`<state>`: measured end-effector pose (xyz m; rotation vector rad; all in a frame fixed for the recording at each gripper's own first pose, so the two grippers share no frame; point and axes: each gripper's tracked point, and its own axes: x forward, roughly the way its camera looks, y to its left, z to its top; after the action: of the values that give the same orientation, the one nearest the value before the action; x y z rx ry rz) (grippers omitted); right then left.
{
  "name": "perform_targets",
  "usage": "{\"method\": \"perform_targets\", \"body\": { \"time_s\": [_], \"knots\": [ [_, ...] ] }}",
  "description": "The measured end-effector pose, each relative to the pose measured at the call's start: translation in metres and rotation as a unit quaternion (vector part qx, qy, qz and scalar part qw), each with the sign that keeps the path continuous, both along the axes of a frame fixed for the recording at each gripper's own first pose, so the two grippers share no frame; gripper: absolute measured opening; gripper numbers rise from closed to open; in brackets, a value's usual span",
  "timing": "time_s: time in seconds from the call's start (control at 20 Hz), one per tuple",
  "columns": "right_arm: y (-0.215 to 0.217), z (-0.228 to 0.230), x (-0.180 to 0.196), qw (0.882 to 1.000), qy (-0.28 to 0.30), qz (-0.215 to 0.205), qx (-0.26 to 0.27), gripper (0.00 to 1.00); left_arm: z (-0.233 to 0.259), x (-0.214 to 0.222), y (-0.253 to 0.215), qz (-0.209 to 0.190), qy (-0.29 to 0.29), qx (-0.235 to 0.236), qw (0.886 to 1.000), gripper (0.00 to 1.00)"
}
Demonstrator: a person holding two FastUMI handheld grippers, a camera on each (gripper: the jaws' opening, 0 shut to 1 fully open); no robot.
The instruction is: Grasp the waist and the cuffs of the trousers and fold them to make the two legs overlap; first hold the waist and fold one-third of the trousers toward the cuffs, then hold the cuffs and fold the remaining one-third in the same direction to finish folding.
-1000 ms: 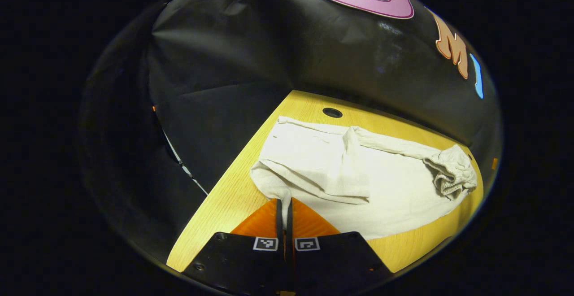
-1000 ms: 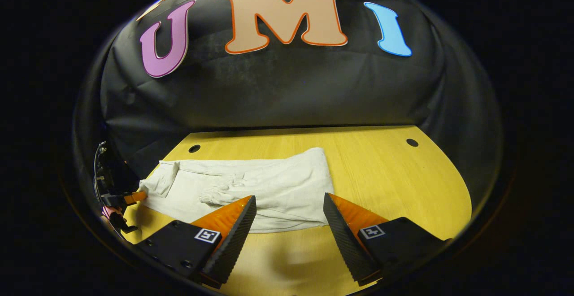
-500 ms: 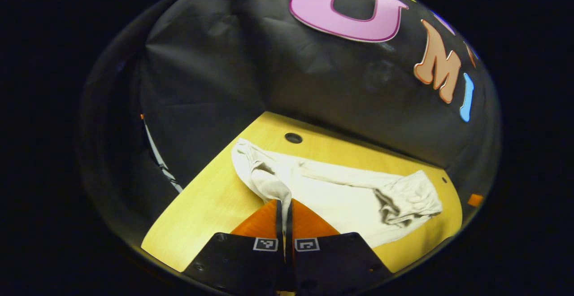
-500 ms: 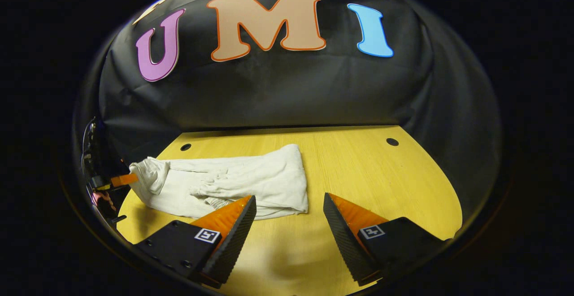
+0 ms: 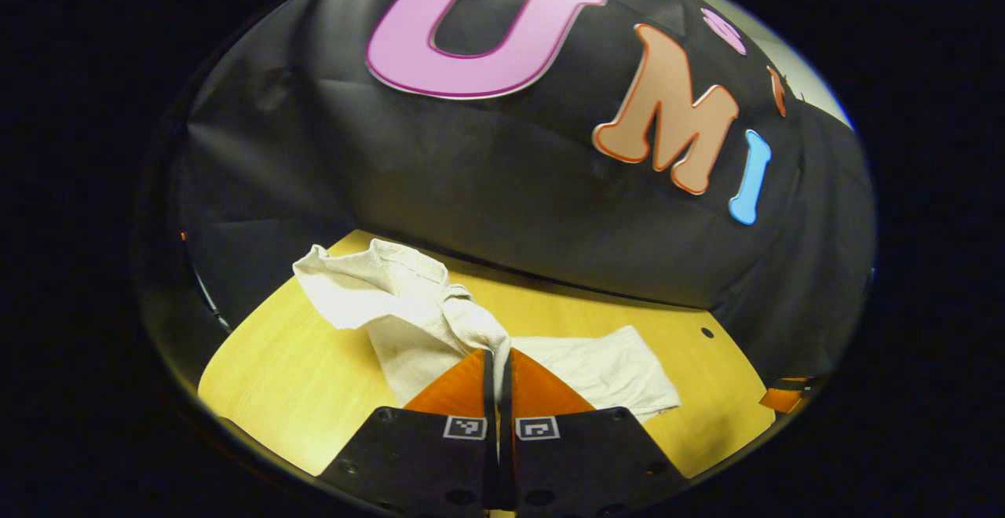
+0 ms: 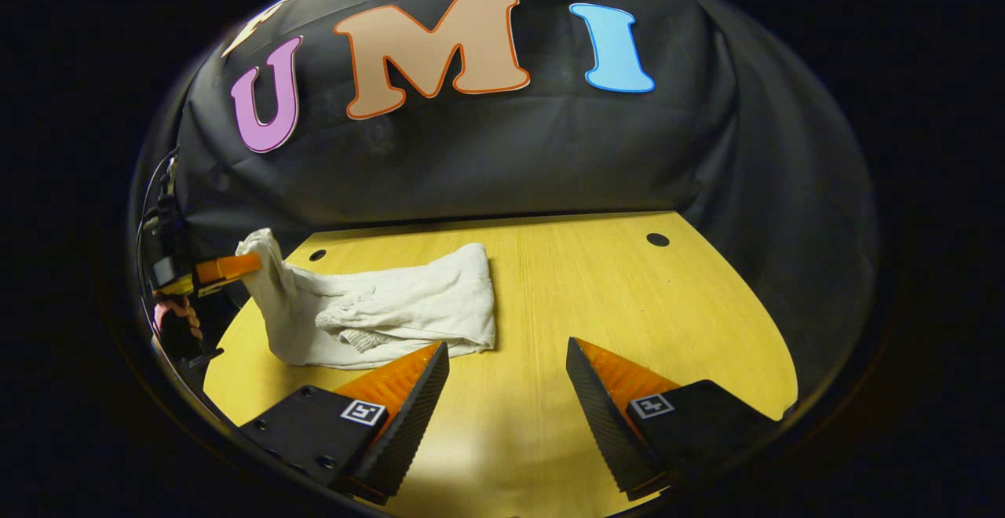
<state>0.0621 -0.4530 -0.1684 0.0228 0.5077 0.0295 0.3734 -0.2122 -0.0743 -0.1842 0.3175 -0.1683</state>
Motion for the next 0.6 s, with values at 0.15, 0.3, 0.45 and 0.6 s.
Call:
{"method": "perform_targets", "body": {
  "time_s": [0.15,0.3,0.45,0.6],
  "knots": [
    [-0.022,-0.001,-0.007,1.0,0.003,-0.002,0.003,0.93,0.016,0.006,-0.05,-0.029,-0.016,-0.001,0.999,0.0],
    [-0.044,-0.003,-0.015,1.0,0.005,-0.004,0.004,0.96,0.026,0.014,-0.103,-0.057,-0.023,-0.005,0.998,0.0],
    [-0.068,-0.006,-0.017,1.0,0.009,-0.007,-0.005,0.92,0.022,0.005,-0.152,-0.086,-0.014,-0.013,0.996,0.0],
    [-0.088,-0.009,-0.015,1.0,0.01,-0.017,0.003,0.92,0.009,-0.001,-0.189,-0.114,-0.004,0.003,0.993,0.0]
  ]
}}
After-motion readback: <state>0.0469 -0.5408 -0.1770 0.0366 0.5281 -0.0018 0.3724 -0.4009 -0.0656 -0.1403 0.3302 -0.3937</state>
